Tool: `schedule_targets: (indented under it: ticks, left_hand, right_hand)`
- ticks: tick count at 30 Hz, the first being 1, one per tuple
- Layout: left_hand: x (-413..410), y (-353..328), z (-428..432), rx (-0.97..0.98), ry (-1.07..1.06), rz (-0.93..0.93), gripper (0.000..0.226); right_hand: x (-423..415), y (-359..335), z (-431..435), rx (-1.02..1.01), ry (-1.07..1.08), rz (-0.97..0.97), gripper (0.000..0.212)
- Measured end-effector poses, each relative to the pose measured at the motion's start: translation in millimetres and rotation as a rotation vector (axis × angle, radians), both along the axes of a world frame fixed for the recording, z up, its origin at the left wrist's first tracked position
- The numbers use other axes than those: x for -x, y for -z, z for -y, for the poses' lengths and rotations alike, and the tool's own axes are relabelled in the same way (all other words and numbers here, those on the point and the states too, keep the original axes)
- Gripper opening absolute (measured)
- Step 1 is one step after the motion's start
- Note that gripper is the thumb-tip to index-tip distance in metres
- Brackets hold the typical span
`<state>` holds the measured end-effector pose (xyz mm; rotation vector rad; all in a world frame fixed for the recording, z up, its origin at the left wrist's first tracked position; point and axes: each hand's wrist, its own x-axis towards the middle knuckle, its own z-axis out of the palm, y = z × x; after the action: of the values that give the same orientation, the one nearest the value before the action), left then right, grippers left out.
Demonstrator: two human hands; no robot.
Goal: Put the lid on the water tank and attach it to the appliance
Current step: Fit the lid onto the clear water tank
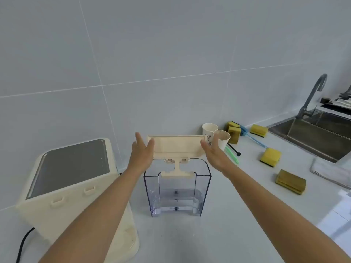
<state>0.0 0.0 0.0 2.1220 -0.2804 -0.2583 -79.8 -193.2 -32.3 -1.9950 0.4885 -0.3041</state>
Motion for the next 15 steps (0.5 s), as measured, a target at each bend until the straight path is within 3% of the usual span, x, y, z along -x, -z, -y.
schedule_targets:
  ticks: [5,15]
  left_hand:
    - [-26,-3,0,-0.025,-0.035,-0.118,0.035]
    - [-52,0,13,-0.021,-0.05,-0.069,0.038]
  right_hand:
    - [-9,-12,11,0.003,0.109,-0.105,0.063]
    - [-29,-17,19,0.093,0.158,-0.042,0.039]
